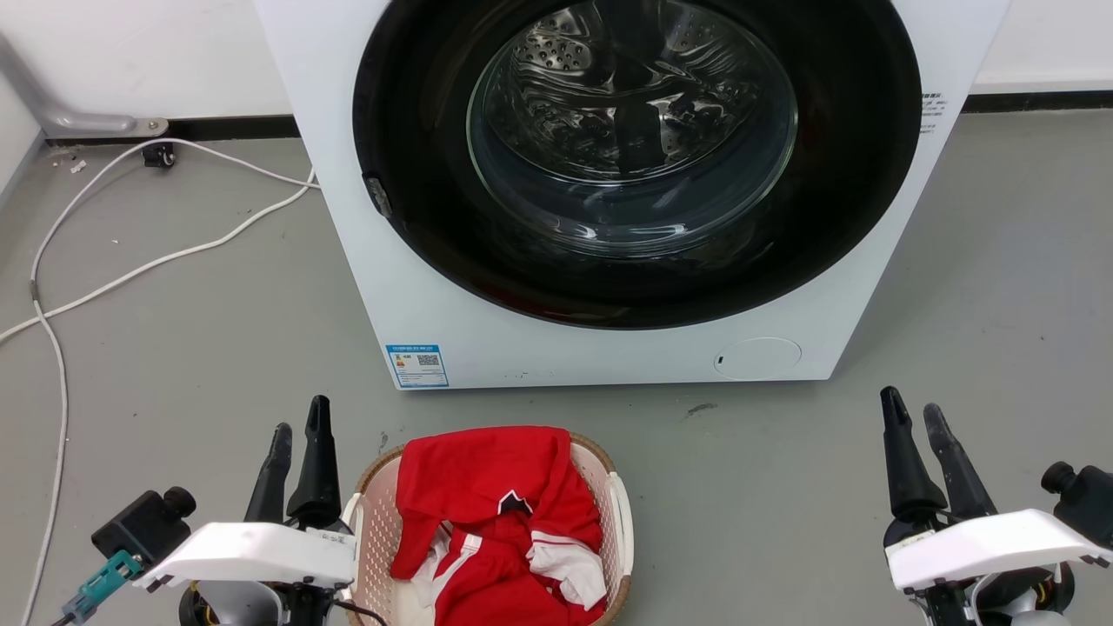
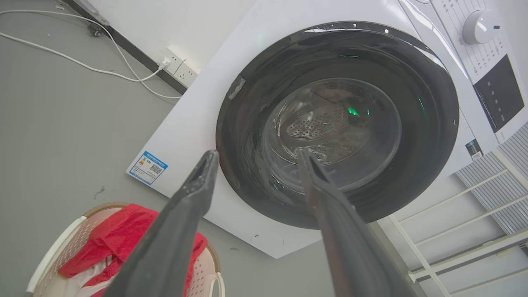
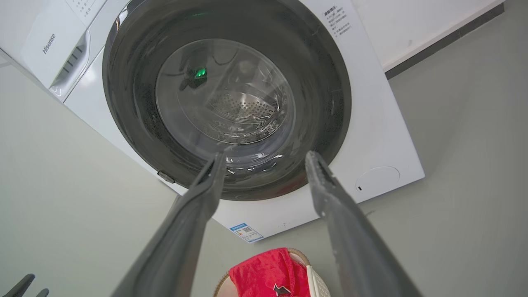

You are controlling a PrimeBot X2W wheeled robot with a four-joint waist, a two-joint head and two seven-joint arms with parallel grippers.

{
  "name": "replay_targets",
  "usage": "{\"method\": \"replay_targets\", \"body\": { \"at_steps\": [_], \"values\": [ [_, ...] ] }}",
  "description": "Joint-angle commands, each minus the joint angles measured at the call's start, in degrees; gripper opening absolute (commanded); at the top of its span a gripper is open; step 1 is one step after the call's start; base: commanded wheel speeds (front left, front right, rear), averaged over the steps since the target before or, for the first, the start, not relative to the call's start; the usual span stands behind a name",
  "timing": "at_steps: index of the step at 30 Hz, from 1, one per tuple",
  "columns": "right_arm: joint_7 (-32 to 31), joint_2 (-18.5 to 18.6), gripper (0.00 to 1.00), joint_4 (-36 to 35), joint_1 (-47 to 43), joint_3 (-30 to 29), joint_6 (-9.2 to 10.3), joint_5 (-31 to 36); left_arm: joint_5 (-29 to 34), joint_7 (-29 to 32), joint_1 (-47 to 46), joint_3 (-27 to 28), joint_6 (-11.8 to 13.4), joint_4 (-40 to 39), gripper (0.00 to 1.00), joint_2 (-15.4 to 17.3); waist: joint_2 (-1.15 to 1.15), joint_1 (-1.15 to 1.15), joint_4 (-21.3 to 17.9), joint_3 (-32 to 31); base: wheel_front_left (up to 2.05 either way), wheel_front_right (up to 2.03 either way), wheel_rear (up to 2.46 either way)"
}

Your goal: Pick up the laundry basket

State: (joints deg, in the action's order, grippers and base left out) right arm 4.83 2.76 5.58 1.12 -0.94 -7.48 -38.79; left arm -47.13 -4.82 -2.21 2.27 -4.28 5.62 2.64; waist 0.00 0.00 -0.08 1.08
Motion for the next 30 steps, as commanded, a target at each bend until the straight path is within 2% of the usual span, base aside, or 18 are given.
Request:
{"method": "replay_targets", "body": {
  "at_steps": [1,30],
  "values": [
    [0.59,0.14,1.0,-1.53,0.21,0.28,-0.02,2.07,1.84,-0.65,0.08,-0.12,-0.08,-1.07,1.0,0.23,0.0,0.0,0.02,0.02,0.0,0.0,0.0],
    [5.02,0.16,1.0,-3.35,-2.23,1.16,-0.01,20.81,20.01,-5.08,1.8,-1.44,0.15,-2.53,1.0,0.27,0.0,0.0,0.07,-0.08,0.0,0.0,0.0]
  ]
}}
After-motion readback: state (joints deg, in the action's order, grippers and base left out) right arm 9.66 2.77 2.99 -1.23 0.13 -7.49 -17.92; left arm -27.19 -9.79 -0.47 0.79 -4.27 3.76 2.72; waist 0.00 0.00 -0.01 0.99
